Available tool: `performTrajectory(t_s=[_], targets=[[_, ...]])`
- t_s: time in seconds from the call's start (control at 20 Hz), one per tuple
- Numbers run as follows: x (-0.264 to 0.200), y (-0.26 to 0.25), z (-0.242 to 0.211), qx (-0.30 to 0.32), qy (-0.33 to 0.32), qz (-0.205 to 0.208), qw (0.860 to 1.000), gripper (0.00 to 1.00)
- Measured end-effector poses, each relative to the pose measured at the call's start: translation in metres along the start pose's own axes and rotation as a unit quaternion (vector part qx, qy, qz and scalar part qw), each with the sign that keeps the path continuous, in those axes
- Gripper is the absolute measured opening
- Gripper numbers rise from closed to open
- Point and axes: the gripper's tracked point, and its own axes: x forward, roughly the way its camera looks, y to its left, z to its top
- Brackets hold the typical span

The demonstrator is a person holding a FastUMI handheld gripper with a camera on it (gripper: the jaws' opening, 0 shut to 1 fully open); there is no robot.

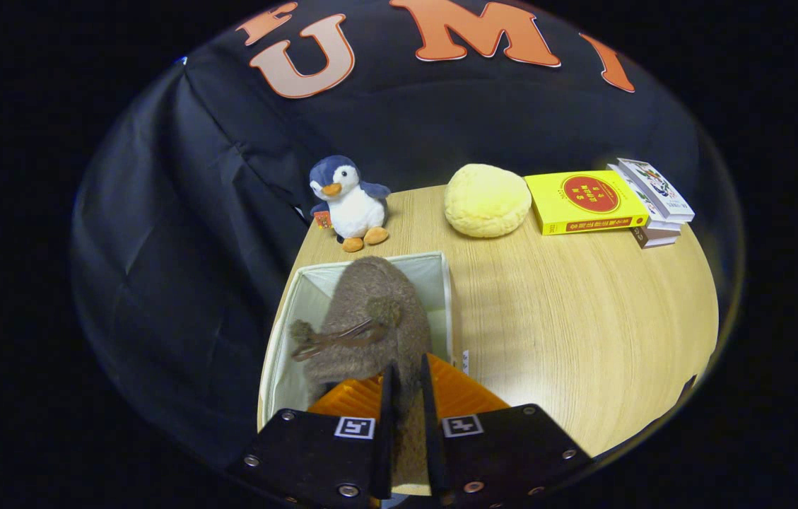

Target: Open the storage box then place both shoes into the box .Put the left shoe in first, then the right shoe, with the right side of both shoes facing outward in a uniform manner.

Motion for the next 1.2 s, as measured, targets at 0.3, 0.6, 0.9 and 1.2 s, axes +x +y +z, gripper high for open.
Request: performTrajectory(t_s=[0.3,0.6,0.9,1.2], targets=[[-0.049,0.001,0.035,-0.016,-0.068,0.043,0.997,0.56],[-0.127,-0.063,0.091,-0.053,-0.208,0.041,0.976,0.85],[-0.233,-0.138,0.136,-0.031,-0.31,0.059,0.949,0.93],[-0.306,-0.245,0.155,-0.079,-0.402,-0.001,0.912,0.97]])
